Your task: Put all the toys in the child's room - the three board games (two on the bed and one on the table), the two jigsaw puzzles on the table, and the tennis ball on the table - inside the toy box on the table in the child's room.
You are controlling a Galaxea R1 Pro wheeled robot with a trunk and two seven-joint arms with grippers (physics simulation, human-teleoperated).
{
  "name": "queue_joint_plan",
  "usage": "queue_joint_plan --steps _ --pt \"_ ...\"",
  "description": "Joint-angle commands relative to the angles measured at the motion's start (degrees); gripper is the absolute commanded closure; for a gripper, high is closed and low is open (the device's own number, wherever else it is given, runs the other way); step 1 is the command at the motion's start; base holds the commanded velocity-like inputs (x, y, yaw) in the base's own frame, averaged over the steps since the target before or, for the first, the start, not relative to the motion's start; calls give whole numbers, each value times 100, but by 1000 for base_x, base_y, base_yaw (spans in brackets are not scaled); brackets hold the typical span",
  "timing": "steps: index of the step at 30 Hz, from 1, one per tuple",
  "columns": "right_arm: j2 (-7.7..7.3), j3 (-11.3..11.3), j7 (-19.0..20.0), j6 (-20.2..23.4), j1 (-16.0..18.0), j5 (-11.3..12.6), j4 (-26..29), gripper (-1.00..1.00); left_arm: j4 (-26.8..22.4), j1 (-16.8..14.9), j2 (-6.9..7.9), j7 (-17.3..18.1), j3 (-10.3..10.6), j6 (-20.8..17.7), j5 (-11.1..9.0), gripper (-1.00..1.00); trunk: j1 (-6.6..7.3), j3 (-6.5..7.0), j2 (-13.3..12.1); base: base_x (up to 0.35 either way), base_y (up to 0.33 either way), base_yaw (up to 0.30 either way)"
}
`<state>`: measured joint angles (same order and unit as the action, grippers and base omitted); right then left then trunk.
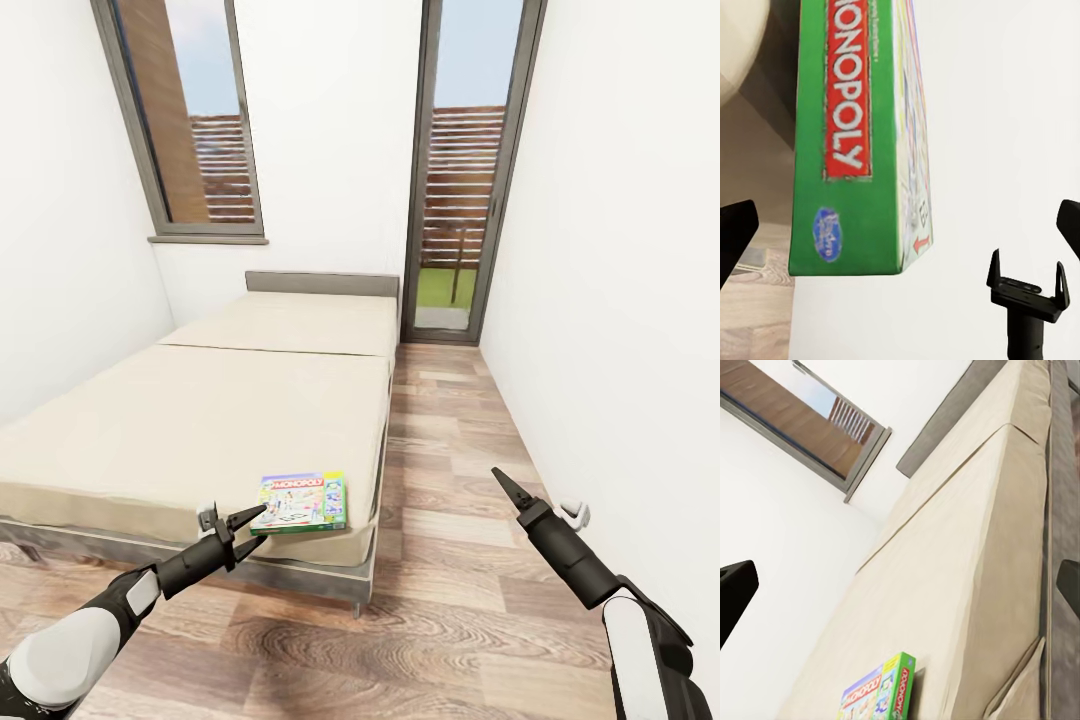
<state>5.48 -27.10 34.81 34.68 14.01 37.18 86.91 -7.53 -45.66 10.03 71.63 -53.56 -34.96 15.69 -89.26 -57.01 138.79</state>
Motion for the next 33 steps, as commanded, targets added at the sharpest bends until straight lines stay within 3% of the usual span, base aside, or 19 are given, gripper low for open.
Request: queue_joint_plan --steps 1,30,31,33 --pt "5 -14 10 44 5 26 1 -100 -4 -4 -1 26 -49 -56 57 -100 1 -5 2 0 -6 0" --pt "5 -14 8 47 5 26 1 -100 -3 -4 8 26 -57 -107 57 -100 1 -5 2 0 0 0" --pt "5 -14 8 47 5 26 1 -100 -3 -4 8 26 -57 -106 57 100 1 -5 2 0 0 0" --pt "5 -14 8 47 5 26 1 -100 -3 -4 8 26 -58 -102 57 100 1 -5 2 0 0 0"
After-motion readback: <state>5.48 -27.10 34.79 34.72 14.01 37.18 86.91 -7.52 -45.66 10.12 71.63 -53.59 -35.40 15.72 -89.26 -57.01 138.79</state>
